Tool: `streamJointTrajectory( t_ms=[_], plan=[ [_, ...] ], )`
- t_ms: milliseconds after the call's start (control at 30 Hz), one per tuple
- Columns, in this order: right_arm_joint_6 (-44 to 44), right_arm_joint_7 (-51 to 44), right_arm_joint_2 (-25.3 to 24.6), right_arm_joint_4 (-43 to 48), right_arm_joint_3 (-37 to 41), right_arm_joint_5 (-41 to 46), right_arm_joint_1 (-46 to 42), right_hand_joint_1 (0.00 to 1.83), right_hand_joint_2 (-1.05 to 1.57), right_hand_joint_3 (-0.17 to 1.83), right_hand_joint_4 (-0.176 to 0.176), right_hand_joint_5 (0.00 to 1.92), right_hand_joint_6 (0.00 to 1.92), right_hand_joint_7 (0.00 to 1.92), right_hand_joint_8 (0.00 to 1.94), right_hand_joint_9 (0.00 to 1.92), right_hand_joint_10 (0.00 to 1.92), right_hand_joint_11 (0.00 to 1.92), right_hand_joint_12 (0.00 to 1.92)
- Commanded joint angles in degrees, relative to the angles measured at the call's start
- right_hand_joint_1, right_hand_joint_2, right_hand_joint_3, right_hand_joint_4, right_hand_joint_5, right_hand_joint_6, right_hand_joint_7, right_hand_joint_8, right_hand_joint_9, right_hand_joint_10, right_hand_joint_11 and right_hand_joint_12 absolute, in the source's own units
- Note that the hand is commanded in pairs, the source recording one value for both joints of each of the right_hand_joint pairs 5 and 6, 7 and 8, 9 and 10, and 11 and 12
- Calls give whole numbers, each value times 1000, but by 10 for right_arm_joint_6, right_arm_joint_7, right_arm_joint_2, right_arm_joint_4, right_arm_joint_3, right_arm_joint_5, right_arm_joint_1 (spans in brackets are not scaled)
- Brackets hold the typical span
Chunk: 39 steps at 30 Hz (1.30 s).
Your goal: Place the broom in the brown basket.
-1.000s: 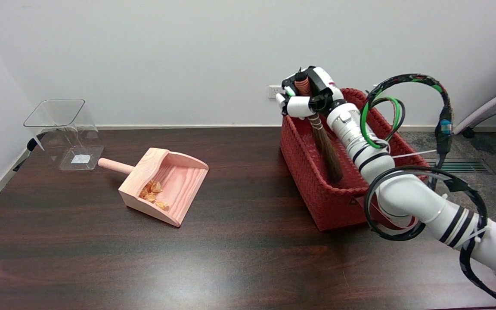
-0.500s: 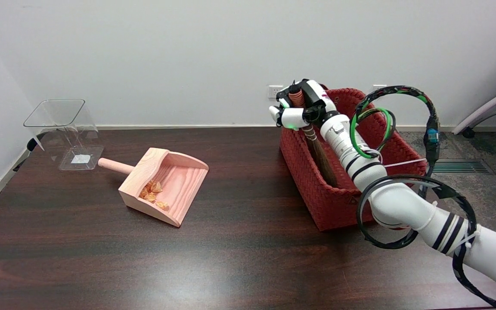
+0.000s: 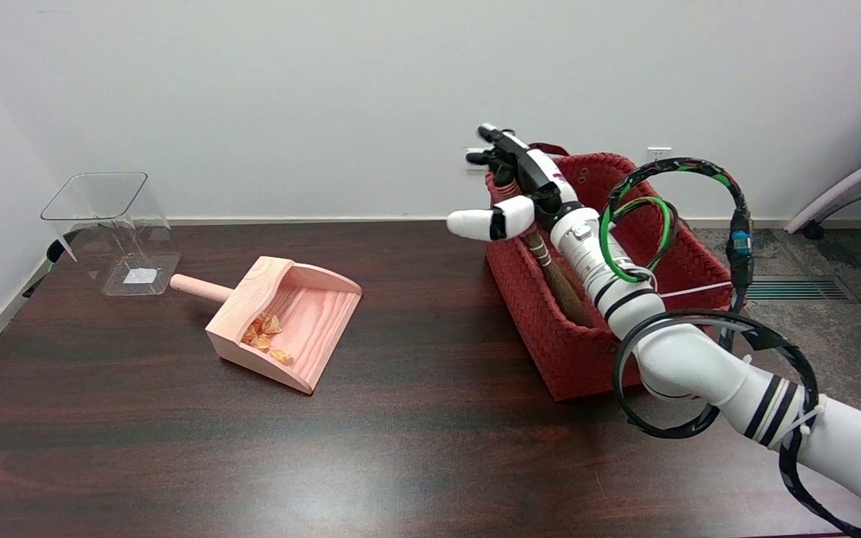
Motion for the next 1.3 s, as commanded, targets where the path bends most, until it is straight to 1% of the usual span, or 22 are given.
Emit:
streamJointTrajectory(
  t_ms=[33, 67, 133, 400, 667, 733, 867, 1033, 1133, 1200, 1300],
  plan=[
    [6, 32, -5, 3, -2, -4, -1, 1067, -778, 1325, 0, 113, 113, 34, 34, 113, 113, 113, 113],
    [7, 32, -5, 2, -1, -6, 0, 1042, -830, 1235, 0, 106, 106, 0, 0, 106, 106, 106, 106],
    [14, 32, -5, 0, 1, -7, 3, 1022, -855, 1182, 0, 103, 103, 0, 0, 103, 103, 103, 103],
    [19, 29, -5, -11, 35, -39, 12, 1010, -871, 1124, 0, 97, 97, 0, 0, 97, 97, 97, 97],
    [20, 27, -5, -36, 93, -102, 7, 1014, -859, 1077, 0, 98, 98, 0, 0, 98, 98, 98, 98],
    [25, 26, -3, -37, 105, -118, 5, 1014, -844, 1063, 0, 99, 99, 0, 0, 99, 99, 99, 99],
    [48, 28, 4, -37, 131, -122, 0, 1017, -792, 1051, 0, 102, 102, 0, 0, 102, 102, 102, 102],
    [82, 32, 19, -34, 193, -125, -3, 1014, -774, 1090, 0, 101, 101, 0, 0, 101, 101, 101, 101],
    [84, 32, 33, -29, 235, -124, -6, 994, -740, 1084, 0, 99, 99, 0, 0, 99, 99, 99, 99],
    [83, 36, 43, -22, 268, -123, -13, 942, -698, 1046, 0, 98, 98, 0, 0, 98, 98, 98, 98],
    [85, 60, 52, -6, 309, -123, -28, 920, -639, 936, 0, 95, 95, 0, 0, 95, 95, 95, 95]
  ],
)
